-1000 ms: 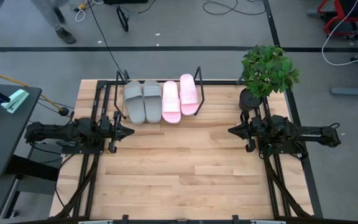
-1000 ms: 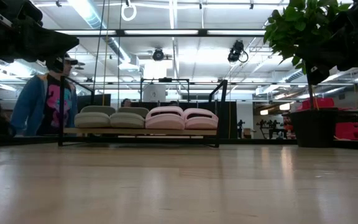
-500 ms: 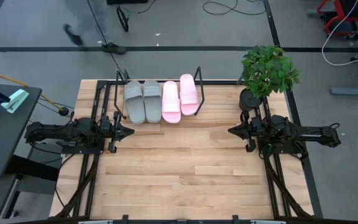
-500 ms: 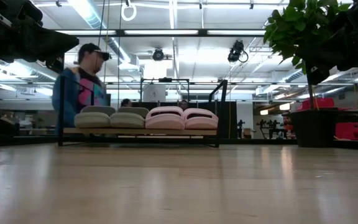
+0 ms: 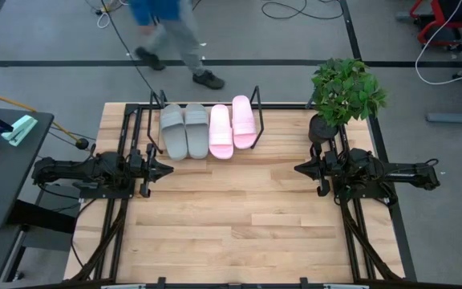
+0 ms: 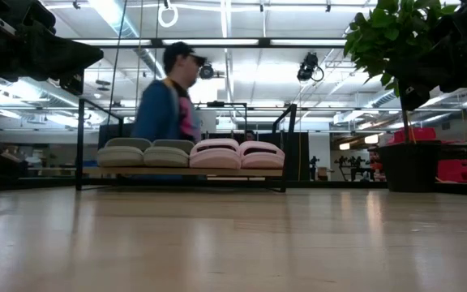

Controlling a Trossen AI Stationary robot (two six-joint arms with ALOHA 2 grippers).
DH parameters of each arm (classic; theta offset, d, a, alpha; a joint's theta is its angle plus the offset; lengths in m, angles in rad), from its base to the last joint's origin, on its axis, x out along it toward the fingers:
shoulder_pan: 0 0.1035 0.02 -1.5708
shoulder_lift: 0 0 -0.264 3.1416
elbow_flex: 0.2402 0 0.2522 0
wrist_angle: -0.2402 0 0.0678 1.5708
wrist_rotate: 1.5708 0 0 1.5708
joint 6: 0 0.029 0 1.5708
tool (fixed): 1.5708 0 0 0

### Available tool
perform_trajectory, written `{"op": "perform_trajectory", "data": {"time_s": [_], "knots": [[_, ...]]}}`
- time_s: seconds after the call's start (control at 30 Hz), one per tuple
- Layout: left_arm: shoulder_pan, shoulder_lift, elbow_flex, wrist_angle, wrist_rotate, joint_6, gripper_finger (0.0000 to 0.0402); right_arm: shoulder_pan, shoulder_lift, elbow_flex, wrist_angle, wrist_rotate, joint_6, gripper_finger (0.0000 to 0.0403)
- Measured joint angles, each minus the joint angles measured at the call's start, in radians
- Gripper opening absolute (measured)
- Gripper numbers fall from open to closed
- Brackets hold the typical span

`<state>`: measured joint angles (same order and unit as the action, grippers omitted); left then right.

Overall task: Pick and place slides into the shelf
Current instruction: Return to Home Position

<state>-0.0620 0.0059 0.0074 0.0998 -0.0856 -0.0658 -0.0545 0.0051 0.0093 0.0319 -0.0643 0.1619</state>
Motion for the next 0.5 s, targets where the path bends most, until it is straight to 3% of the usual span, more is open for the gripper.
{"op": "perform_trajectory", "data": {"time_s": [0.5], "knots": [[0.0, 0.0, 0.0, 0.0, 0.0, 0.0, 0.0032, 0.0, 0.0, 0.0, 0.0, 0.0, 0.0, 0.0018]]}}
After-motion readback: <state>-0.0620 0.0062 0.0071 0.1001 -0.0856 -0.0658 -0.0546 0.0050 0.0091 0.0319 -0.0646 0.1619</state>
